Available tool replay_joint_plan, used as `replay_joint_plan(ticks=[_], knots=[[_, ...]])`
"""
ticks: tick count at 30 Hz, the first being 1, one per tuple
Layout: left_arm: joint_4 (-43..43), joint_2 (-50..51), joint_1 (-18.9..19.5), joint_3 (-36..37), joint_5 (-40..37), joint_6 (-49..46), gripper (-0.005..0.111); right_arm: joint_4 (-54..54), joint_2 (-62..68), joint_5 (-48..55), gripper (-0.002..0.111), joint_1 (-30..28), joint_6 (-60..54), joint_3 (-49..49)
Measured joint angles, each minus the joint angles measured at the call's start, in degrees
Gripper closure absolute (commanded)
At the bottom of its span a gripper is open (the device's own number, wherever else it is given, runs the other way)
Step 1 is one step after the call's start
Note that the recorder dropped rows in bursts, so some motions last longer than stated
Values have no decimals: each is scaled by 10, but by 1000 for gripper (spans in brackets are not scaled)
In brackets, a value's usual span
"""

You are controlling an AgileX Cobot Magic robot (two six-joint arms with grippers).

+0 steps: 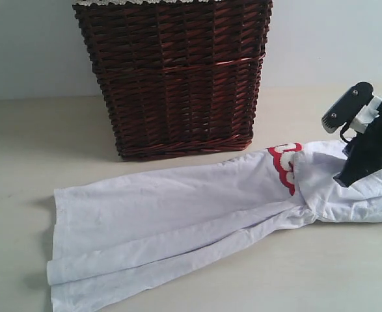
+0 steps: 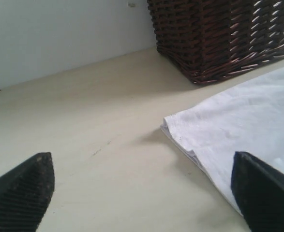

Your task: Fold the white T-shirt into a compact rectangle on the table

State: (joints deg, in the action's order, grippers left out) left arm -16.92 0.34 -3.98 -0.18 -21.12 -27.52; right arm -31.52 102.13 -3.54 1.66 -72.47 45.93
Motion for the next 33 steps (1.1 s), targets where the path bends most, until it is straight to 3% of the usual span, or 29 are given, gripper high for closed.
replay_joint_plan(ticks=[2,10,19,22,28,33], knots=[[0,0,0,0,0,0,13,-1,6,1,48,0,2,1],[0,0,0,0,0,0,13,-1,-9,-20,49,0,3,1],[0,0,0,0,-1,0,13,15,-9,182,54,0,-55,1],[0,0,0,0,-1,0,13,15,-9,204,57,0,-80,1],[0,0,0,0,-1,0,13,14,33,149,77,0,-82,2],[0,0,0,0,-1,0,13,12,54,178,107,0,-79,10]])
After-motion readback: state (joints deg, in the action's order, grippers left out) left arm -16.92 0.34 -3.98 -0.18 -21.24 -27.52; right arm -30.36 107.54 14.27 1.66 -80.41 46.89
